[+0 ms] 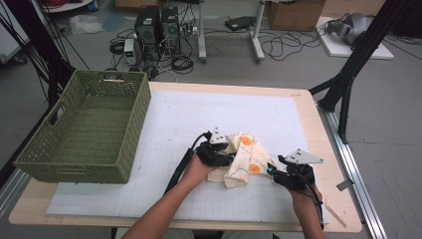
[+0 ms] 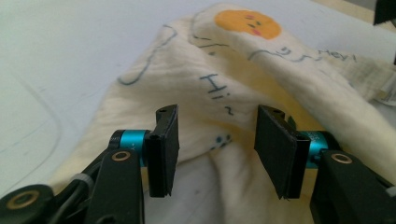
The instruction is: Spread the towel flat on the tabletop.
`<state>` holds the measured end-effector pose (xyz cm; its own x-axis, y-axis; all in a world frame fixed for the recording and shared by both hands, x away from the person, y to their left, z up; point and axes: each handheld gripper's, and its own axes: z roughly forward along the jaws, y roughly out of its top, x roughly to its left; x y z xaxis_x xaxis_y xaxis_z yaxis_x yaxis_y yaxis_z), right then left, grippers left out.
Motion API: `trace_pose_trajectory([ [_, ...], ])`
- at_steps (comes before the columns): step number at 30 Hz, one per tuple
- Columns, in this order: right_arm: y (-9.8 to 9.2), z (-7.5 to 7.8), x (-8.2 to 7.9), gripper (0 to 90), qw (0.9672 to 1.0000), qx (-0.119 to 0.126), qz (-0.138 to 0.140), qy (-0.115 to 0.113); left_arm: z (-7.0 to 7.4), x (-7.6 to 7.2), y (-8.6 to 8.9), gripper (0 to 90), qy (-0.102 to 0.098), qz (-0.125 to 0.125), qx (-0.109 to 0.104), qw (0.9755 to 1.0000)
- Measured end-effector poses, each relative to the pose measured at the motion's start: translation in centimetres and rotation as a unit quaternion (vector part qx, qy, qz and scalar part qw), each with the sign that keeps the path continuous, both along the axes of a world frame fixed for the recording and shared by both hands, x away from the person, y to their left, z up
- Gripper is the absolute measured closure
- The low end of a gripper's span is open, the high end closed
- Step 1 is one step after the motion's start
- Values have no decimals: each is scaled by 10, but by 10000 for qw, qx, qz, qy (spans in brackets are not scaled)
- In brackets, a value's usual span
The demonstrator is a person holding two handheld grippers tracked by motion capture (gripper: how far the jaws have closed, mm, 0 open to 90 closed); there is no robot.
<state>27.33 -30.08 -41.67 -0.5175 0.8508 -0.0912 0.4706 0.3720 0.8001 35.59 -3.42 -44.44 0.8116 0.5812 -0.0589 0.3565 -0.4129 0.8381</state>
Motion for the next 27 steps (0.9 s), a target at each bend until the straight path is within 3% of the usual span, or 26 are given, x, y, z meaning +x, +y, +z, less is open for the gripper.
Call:
trace_pose_trajectory([
  [1, 0, 0, 0, 494, 10000, -4, 11, -7, 0, 0, 0, 496, 0, 0, 0, 10000],
  [2, 0, 0, 0, 494, 10000, 1, 9, -4, -6, -4, -11, 503, -106, -145, 320, 9993],
  [3, 0, 0, 0, 494, 10000, 18, 3, -3, -6, -6, -15, 532, -234, -188, 484, 9984],
  [7, -1, 0, 0, 494, 10000, 22, -1, 10, -3, -9, -17, 791, -496, -300, 567, 9967],
  [9, -1, 0, 0, 494, 10000, 10, 1, 8, -3, -8, -15, 835, -421, -369, 536, 9970],
  [13, -2, 0, -1, 494, 10000, 3, -11, -1, 6, -7, -6, 836, -273, -383, 89, 9989],
  [14, -2, 0, -1, 494, 10000, 1, -13, -1, 12, -6, 0, 836, -207, -431, -198, 9987],
  [18, -3, 0, -1, 494, 10000, 11, -26, 6, 17, -6, 11, 857, -158, -427, -413, 9981],
  [20, -3, 0, -2, 494, 10000, 15, -43, 7, 20, -5, 20, 859, -106, -471, -580, 9971],
  [21, -4, 0, -2, 494, 10000, 8, -40, 7, 24, -6, 31, 859, -19, -503, -851, 9951],
  [22, -4, 0, -2, 494, 10000, 5, -41, 6, 24, -6, 31, 858, -19, -503, -851, 9951],
  [23, -4, -1, -2, 494, 10000, 21, -54, 10, 28, -6, 44, 856, 60, -593, -1132, 9918],
  [27, -2, -3, 0, 494, 9999, 53, -29, 82, 33, -5, 59, 857, 18, -514, -1255, 9908],
])
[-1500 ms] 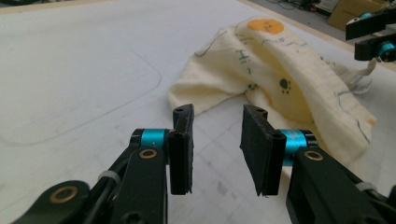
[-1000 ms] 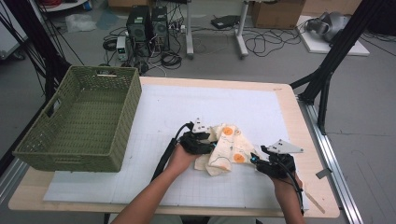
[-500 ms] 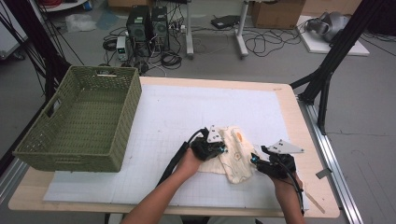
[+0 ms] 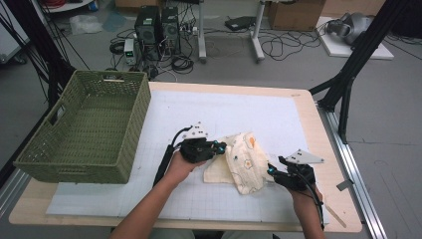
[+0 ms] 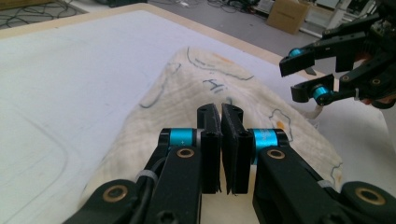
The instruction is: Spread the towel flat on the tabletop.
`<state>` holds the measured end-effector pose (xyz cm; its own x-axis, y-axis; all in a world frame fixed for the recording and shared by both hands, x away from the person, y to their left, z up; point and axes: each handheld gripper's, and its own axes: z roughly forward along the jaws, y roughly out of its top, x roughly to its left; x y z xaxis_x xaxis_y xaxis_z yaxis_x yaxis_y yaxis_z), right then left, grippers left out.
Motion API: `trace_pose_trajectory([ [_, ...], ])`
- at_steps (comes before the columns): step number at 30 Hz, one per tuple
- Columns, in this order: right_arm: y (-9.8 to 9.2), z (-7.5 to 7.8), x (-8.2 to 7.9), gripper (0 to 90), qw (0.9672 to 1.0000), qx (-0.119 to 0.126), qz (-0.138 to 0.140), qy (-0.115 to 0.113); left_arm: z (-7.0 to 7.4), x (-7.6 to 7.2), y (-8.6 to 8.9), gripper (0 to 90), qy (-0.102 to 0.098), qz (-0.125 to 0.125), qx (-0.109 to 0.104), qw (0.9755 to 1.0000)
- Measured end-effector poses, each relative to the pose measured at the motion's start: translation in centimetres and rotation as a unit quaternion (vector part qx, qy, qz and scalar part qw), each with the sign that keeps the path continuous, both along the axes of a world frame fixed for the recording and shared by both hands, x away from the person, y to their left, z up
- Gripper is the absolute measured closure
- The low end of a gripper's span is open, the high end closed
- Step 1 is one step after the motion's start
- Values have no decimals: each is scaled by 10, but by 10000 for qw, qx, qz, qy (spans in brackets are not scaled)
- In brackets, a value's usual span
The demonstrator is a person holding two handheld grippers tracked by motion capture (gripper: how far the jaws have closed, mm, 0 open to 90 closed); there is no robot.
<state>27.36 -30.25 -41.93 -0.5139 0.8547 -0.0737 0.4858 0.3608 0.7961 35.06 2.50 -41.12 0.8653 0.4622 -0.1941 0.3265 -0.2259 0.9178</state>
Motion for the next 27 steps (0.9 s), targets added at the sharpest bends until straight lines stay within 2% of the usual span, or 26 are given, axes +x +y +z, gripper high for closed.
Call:
trace_pose_trajectory([
  [1, 1, -1, 1, 488, 10000, 55, 74, 28, 1, 1, 8, 858, 1, 156, 13, 9999],
  [3, 8, -5, 3, 484, 9996, 89, 256, 121, 0, 2, 10, 858, 24, 230, 41, 9997],
  [5, 16, -9, 5, 488, 9990, -140, 373, 223, 0, 2, 12, 860, 42, 278, 84, 9996],
  [6, 16, -9, 5, 488, 9990, -140, 373, 223, 0, 2, 13, 863, 32, 281, 112, 9995],
  [7, 22, -10, 7, 490, 9984, -278, 434, 251, 0, 2, 15, 867, -13, 433, 145, 9990],
  [8, 23, -11, 7, 491, 9982, -290, 451, 252, 0, 2, 15, 869, -13, 433, 145, 9990],
  [9, 24, -11, 8, 498, 9982, -292, 454, 242, 1, 4, 21, 870, -27, 766, 299, 9966],
  [10, 24, -11, 7, 499, 9981, -303, 461, 275, 1, 4, 21, 872, -27, 766, 299, 9966],
  [11, 24, -11, 7, 499, 9981, -303, 461, 275, 1, 6, 26, 872, -30, 922, 355, 9951],
  [13, 24, -16, 8, 502, 9974, -399, 470, 384, 2, 10, 39, 873, -13, 1258, 303, 9916],
  [15, 23, -18, 9, 505, 9971, -395, 490, 437, 3, 13, 54, 874, -52, 1597, 251, 9868],
  [16, 24, -23, 11, 525, 9965, -342, 496, 572, 4, 15, 60, 876, -27, 1736, 237, 9845],
  [17, 24, -23, 12, 565, 9967, -262, 510, 581, 4, 19, 70, 876, 36, 1964, 353, 9799],
  [18, 24, -23, 12, 634, 9960, -202, 570, 662, 4, 20, 74, 876, 49, 2092, 363, 9772],
  [19, 24, -22, 12, 723, 9950, -186, 680, 705, 4, 20, 74, 876, 49, 2092, 363, 9772],
  [20, 26, -22, 12, 797, 9941, -197, 775, 733, 4, 21, 78, 876, 61, 2198, 392, 9747],
  [21, 26, -22, 12, 797, 9941, -197, 775, 733, 3, 21, 80, 876, 29, 2303, 456, 9720],
  [22, 31, -20, 9, 859, 9927, -407, 871, 723, 3, 22, 82, 876, 8, 2359, 517, 9704],
  [24, 34, -16, 7, 868, 9919, -685, 860, 639, 2, 23, 84, 875, -50, 2455, 637, 9673],
  [25, 32, -14, 6, 869, 9922, -715, 823, 597, 2, 24, 85, 875, -140, 2596, 703, 9630],
  [26, 30, -11, 5, 869, 9933, -718, 744, 518, 2, 24, 85, 875, -140, 2596, 703, 9630],
  [27, 30, -11, 5, 869, 9933, -718, 744, 518, 2, 25, 86, 875, -177, 2661, 710, 9612],
])
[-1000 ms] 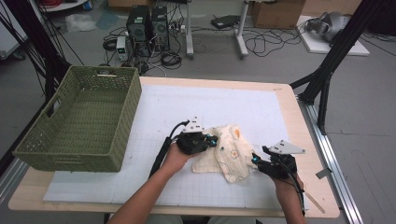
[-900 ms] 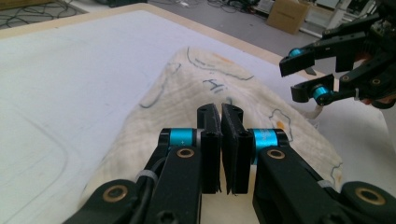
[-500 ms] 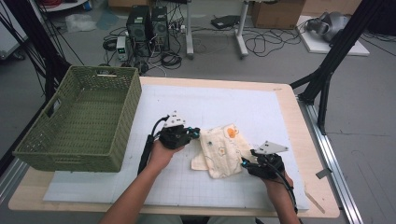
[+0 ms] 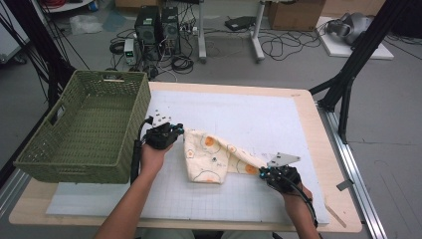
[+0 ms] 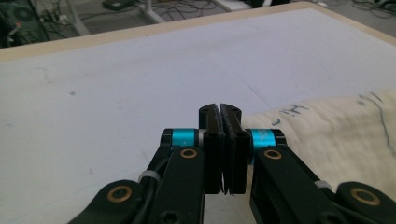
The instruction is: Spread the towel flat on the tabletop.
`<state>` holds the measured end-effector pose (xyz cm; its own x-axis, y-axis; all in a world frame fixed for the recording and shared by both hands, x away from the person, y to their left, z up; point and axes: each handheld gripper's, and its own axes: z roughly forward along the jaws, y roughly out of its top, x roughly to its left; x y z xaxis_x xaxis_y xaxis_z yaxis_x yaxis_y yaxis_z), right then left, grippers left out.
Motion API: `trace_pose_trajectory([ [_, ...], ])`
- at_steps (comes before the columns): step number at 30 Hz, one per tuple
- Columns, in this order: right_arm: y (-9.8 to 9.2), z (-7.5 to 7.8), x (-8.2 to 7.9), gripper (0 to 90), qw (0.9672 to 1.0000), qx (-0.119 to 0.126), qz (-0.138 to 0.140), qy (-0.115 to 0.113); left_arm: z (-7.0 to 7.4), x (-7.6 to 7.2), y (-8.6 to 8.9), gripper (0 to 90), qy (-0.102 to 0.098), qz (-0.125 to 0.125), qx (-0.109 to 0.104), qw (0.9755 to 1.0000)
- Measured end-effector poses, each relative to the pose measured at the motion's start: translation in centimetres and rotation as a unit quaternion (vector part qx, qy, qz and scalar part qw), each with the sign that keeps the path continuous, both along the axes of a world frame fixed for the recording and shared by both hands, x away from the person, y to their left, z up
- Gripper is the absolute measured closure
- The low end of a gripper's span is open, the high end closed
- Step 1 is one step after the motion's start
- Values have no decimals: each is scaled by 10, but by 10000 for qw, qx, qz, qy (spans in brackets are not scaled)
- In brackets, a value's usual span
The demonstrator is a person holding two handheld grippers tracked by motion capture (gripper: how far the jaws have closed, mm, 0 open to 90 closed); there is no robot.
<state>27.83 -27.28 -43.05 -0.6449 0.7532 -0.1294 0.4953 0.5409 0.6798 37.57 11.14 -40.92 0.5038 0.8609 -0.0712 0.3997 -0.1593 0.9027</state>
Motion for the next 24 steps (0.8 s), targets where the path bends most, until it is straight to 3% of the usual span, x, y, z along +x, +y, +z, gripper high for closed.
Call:
trace_pose_trajectory([
  [3, -17, 17, -6, 870, 9976, 69, -473, -499, -3, 4, -3, 897, -2, 75, 127, 9999],
  [4, -20, 20, -7, 870, 9960, -43, -646, -614, -6, 5, -6, 897, 4, 95, 337, 9994],
  [5, -23, 21, -7, 869, 9945, -165, -754, -705, -9, 6, -9, 896, 61, 45, 417, 9991],
  [7, -29, 18, -5, 860, 9942, -10, -895, -601, -13, 7, -15, 887, 154, -68, 408, 9990],
  [8, -31, 15, -4, 847, 9945, 49, -891, -540, -15, 4, -20, 850, 105, -270, 361, 9989],
  [9, -31, 15, -4, 847, 9945, 49, -891, -540, -15, 4, -20, 803, 105, -270, 361, 9989],
  [11, -32, 11, -2, 725, 9943, 135, -935, -503, -15, 0, -24, 672, 92, -408, 313, 9986],
  [12, -32, 12, -2, 690, 9939, 162, -941, -554, -14, -2, -24, 611, 137, -442, 261, 9986],
  [13, -32, 12, -2, 690, 9939, 162, -941, -554, -14, -4, -24, 611, 179, -472, 225, 9985],
  [14, -32, 15, -3, 610, 9927, 288, -957, -679, -14, -6, -24, 525, 216, -512, 189, 9983],
  [16, -32, 18, -5, 567, 9919, 399, -911, -789, -14, -13, -22, 501, 268, -658, 134, 9974],
  [19, -30, 20, -8, 554, 9910, 515, -855, -887, -14, -27, -23, 491, 255, -1013, 191, 9943],
  [20, -29, 20, -8, 550, 9910, 527, -823, -918, -15, -37, -24, 487, 291, -1285, 260, 9909],
  [21, -28, 20, -8, 536, 9911, 545, -806, -905, -15, -37, -24, 484, 291, -1285, 260, 9909],
  [23, -26, 19, -8, 516, 9914, 535, -782, -900, -19, -44, -26, 471, 379, -1512, 383, 9870],
  [24, -26, 19, -8, 516, 9914, 535, -782, -900, -21, -47, -26, 471, 368, -1547, 464, 9862],
])
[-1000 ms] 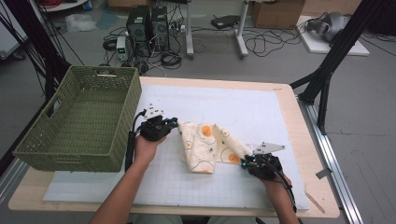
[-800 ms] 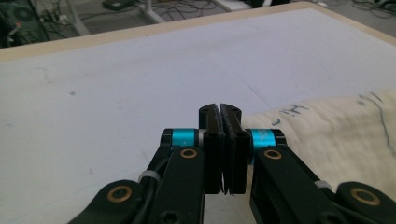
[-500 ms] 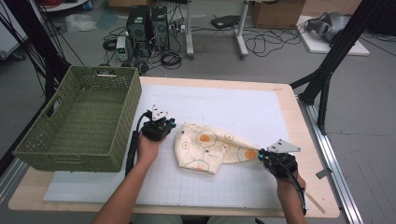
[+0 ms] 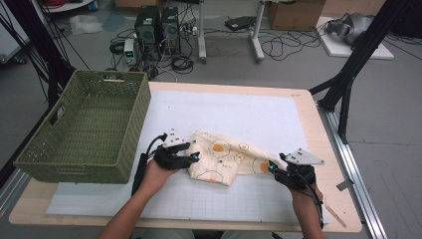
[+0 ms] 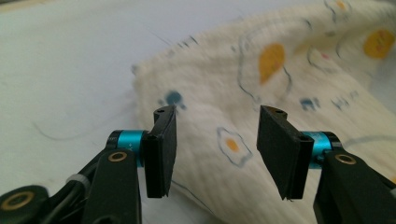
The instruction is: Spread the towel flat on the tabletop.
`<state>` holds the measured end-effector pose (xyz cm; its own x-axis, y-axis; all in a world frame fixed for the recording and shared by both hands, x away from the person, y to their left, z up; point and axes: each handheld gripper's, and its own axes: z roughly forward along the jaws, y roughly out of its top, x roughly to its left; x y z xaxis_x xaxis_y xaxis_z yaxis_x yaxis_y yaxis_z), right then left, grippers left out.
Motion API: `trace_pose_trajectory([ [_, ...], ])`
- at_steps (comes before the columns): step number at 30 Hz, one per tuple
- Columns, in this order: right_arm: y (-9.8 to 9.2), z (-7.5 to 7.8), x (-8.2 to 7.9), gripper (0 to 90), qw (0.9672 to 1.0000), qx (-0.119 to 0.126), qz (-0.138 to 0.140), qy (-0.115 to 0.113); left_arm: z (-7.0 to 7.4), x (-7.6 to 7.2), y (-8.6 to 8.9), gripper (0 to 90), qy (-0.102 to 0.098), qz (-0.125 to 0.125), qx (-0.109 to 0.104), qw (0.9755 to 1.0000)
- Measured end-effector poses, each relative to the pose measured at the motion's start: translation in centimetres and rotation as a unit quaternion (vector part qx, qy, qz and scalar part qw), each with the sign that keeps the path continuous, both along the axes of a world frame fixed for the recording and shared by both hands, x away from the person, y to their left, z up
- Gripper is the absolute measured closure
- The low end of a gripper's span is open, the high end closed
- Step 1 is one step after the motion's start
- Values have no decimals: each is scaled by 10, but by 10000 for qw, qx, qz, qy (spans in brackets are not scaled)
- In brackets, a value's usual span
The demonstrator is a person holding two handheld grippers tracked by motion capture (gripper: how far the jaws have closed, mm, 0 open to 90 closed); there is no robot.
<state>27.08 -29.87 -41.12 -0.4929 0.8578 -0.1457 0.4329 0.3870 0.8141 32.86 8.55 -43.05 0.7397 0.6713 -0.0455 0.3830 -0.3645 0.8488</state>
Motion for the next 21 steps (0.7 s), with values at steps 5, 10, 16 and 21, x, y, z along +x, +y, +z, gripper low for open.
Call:
trace_pose_trajectory([
  [5, 3, -1, 0, 487, 10000, 14, 68, 18, -11, -4, -4, 427, 207, -144, 117, 9996],
  [10, 1, -3, 2, 449, 9999, 99, 30, 78, -20, -8, -15, 430, 215, -397, 442, 9980],
  [16, 2, -3, 1, 459, 9997, 212, 83, 80, -17, -9, -11, 813, 209, -401, 466, 9979],
  [21, 9, -3, 1, 467, 9989, 218, 385, 143, -2, -3, 18, 815, -92, 295, 105, 9995],
])
